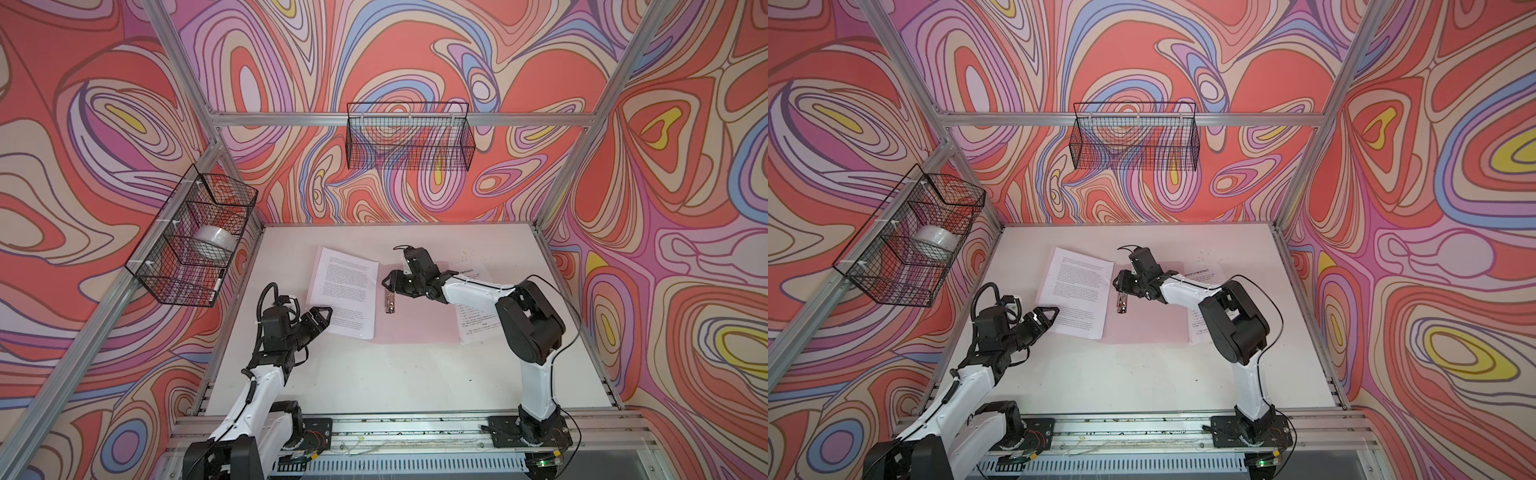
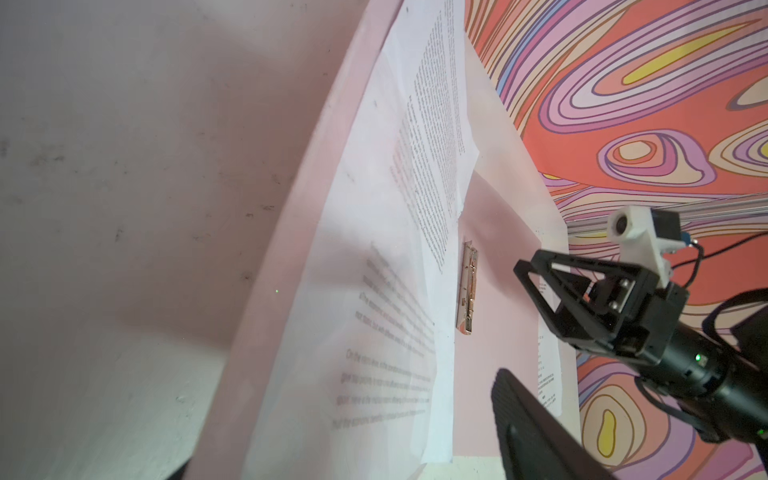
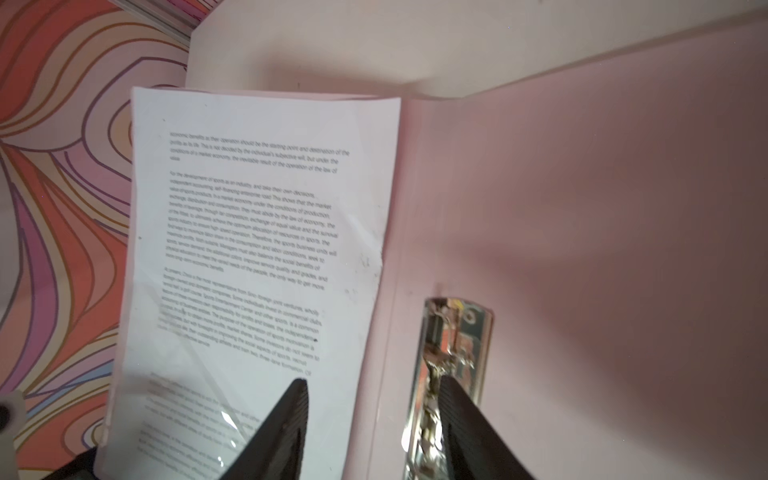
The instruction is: Put the files into the folder
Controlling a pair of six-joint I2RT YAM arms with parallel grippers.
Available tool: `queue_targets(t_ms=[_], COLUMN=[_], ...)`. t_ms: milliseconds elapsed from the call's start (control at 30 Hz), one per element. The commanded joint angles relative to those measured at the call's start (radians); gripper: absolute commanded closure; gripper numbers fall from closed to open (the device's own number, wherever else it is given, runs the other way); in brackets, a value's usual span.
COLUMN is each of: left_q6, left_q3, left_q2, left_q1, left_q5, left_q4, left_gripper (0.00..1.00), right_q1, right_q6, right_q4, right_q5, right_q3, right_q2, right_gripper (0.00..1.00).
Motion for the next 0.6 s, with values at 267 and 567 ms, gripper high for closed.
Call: queue_targets(t_ms=[267,567], left_q6=[0.025,0.032], left_q3=[-0.049,-0.035], left_q2=[-0.019,0.042], left_q1=[-0.004,-0.004], left_q5=[-0.048,-0.021], left_q4=[0.022,0.069], left_gripper=[0.2,0.2], right_q1=[0.001,0.004], right_q6=[0.02,0.047], right_q4=[-0.061,-0.055], right_q5=[-0.073,-0.097], right_q3=[0.223,0.259], right_q2=[0.208,0.26], right_gripper=[0.47,0.48])
